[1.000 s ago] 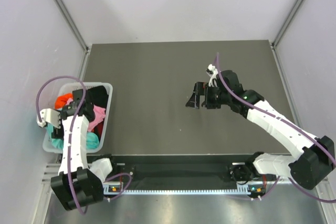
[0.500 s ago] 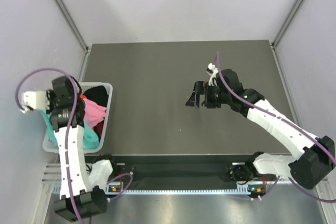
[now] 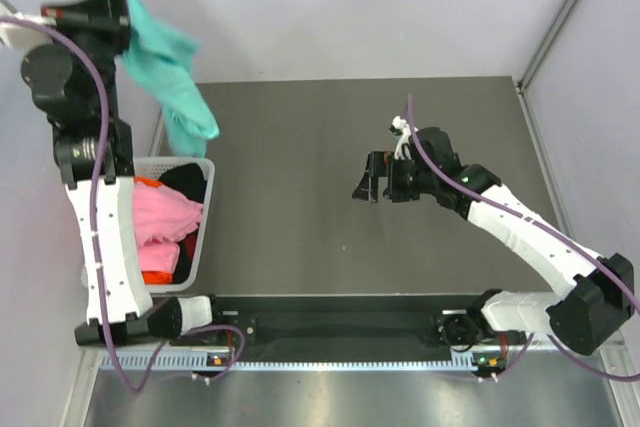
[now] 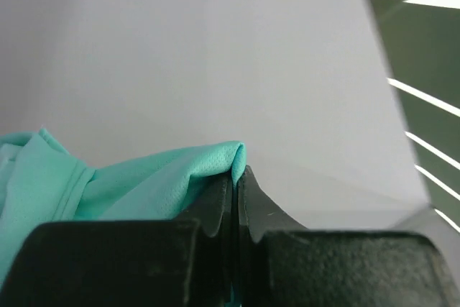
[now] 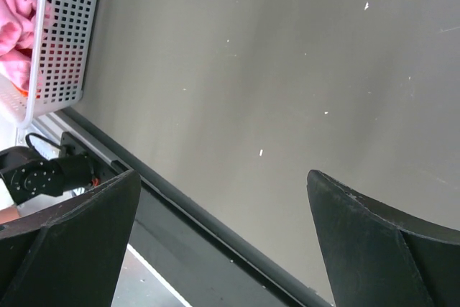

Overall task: Fold and stack the t-shirts
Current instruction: Move the tshirt to the center of the board

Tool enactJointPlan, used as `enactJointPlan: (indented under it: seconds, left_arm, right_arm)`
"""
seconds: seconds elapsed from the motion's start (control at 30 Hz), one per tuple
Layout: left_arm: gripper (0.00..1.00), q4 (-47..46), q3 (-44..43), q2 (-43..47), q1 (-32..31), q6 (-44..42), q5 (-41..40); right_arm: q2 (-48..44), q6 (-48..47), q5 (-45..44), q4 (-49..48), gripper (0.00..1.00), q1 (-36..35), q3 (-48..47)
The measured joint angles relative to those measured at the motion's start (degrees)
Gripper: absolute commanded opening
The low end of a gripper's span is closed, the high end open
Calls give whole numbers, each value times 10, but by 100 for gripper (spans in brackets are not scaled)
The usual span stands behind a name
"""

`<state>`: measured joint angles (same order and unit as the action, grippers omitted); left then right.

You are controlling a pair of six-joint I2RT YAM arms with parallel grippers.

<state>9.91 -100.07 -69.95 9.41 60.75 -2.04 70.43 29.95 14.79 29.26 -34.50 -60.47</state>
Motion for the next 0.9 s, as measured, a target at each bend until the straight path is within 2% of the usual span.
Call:
enactJointPlan:
  seconds: [0.07,0.13,0.2,0.27,0.3,0.47,0.53,0.63,0.67,0.7,0.73,0.8,0.87,0.9]
  left_arm:
    - [0,-24,-94,-47,-28,7,23]
    - [0,-59,-147,-76,-66,12,47]
    - [0,-96,-159,-84,-124,14,72]
    - [0,-119,-127,-74,-177,9,96]
    - [0,-131,-90,-62,-201,4,104]
    - [3,-154,219,11,-288,-24,134]
    - [2,-157,329,-1,-311,-31,152]
    - [4,-136,468,-76,-360,-45,166]
    - [10,-116,500,-94,-374,-47,169]
    - [30,-100,534,-104,-388,-51,171]
    - [43,-76,563,-106,-402,-59,173]
    - [62,-32,587,-94,-417,-69,171]
    - [67,-1,582,-71,-418,-86,155]
    - [69,17,573,-57,-417,-95,144]
  right_arm:
    - [0,-2,-1,-2,99,0,0]
    - [0,-2,-2,-5,100,0,0]
    - [-2,-1,-10,-7,100,0,0]
    - [-7,2,-21,-7,100,0,0]
    - [-11,3,-28,-7,100,0,0]
    - [-65,17,-88,-3,99,5,9]
    - [-107,23,-119,-1,100,9,25]
    - [-151,34,-159,3,100,17,46]
    - [-154,38,-166,3,99,21,49]
    - [-153,42,-174,4,98,26,51]
    - [-148,47,-179,3,97,31,54]
    - [-127,58,-189,-4,90,39,63]
    - [-94,67,-193,-13,81,47,69]
    - [-70,72,-194,-22,79,52,70]
